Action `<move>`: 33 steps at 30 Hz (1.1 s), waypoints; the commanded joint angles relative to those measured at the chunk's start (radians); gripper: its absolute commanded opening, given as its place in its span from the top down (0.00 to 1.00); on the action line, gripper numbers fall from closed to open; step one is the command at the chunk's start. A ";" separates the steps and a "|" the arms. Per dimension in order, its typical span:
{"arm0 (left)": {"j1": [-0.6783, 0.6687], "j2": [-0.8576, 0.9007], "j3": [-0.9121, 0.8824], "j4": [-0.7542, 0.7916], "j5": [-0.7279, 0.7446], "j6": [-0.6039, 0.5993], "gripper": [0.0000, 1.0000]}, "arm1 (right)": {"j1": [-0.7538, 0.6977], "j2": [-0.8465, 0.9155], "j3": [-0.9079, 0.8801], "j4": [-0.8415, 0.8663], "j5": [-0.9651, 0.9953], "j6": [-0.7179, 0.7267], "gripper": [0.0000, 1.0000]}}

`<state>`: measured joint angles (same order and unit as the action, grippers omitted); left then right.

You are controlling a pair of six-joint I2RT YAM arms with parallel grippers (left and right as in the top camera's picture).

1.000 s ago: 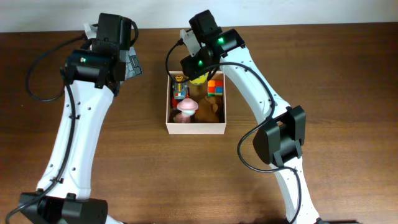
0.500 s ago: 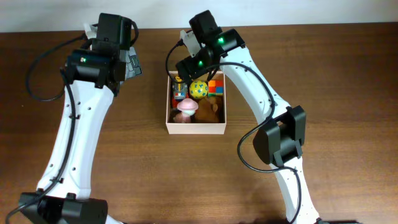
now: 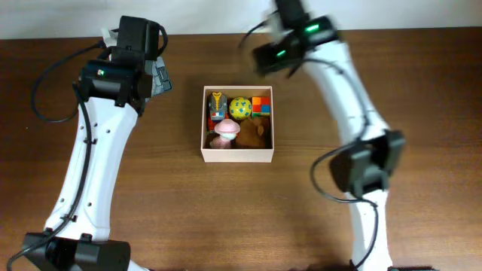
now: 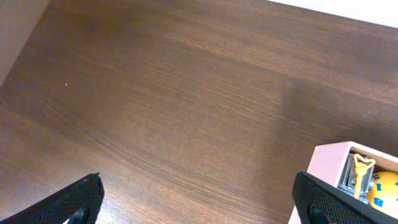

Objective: Pack container
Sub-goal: 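Raise the right gripper out of the box and back to the right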

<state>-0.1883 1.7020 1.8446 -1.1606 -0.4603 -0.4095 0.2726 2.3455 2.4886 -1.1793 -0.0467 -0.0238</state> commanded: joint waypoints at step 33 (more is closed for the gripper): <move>0.002 0.005 0.002 -0.002 0.001 -0.013 0.01 | -0.203 -0.112 0.038 -0.026 0.056 0.032 0.01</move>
<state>-0.1883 1.7020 1.8446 -1.1606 -0.4603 -0.4095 0.0734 2.2398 2.5172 -1.2041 0.0032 0.0002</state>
